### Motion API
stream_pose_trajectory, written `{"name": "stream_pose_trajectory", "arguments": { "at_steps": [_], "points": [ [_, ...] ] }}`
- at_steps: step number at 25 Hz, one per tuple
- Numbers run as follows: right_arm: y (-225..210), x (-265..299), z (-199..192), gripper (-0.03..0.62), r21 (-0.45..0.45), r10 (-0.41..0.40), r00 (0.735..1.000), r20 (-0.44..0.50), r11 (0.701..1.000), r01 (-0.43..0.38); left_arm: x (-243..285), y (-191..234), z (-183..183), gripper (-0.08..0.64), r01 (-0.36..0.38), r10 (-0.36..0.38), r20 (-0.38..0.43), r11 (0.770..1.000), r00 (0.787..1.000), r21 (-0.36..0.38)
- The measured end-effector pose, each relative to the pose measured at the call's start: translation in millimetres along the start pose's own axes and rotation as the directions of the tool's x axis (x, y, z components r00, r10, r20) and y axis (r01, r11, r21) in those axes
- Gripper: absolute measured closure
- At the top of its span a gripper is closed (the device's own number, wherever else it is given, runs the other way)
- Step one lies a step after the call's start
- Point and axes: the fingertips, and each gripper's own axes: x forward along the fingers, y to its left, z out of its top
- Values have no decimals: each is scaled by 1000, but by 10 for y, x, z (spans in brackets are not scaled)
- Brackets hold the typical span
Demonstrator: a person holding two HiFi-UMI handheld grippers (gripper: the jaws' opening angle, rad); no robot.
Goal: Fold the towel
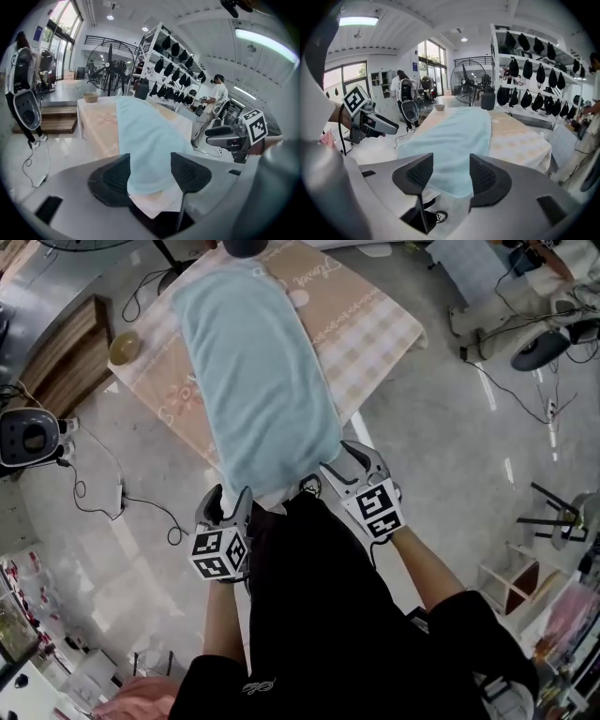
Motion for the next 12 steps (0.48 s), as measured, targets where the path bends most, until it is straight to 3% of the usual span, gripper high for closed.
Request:
{"name": "stream_pose_trajectory", "arguments": {
  "at_steps": [7,9,12],
  "points": [
    [-130,305,-432,350,69,9,995,-95,998,-3,223,217,-308,301,-41,37,-67,997,997,-59],
    [-179,363,-561,350,141,12,993,-117,990,5,270,261,-358,301,-48,43,-84,997,996,-59],
    [-250,441,-744,350,293,33,989,-142,956,10,319,343,-422,301,-56,47,-102,994,994,-94]
  ]
}}
